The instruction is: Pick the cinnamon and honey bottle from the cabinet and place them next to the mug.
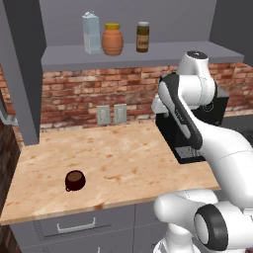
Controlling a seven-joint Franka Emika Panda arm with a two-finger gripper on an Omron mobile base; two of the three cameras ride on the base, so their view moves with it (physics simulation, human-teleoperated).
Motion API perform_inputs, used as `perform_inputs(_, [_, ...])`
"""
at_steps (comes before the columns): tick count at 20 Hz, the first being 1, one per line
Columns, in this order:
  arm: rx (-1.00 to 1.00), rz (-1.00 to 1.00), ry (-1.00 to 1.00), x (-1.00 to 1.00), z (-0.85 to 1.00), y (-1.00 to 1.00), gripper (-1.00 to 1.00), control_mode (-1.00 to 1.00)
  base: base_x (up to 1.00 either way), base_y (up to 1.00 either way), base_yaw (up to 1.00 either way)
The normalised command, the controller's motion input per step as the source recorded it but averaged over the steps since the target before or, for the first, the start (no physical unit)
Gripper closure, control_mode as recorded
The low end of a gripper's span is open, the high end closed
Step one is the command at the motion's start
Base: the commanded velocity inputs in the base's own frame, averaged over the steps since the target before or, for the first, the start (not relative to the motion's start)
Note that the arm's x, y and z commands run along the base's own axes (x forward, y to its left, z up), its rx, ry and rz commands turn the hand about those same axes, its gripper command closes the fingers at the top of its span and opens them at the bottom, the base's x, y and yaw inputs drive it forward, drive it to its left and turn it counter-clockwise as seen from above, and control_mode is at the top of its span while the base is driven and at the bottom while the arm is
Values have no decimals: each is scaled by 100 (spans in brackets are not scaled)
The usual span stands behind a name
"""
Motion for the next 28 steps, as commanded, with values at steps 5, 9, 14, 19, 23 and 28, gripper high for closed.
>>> perform_inputs(5, [8, 0, -15, -30, 23, 2, -100, -100, 0, 0, 0])
perform_inputs(9, [12, 0, -30, -20, 83, 34, -100, -100, 0, 0, 0])
perform_inputs(14, [8, 0, -41, -10, 100, 32, -100, -100, 0, 0, 0])
perform_inputs(19, [6, -4, -39, -4, 100, 27, -100, -100, 0, 0, 0])
perform_inputs(23, [3, -5, -25, 1, 98, 9, -100, -100, 0, 0, 0])
perform_inputs(28, [0, 0, 1, 26, 68, 0, -100, -100, 0, 0, 0])
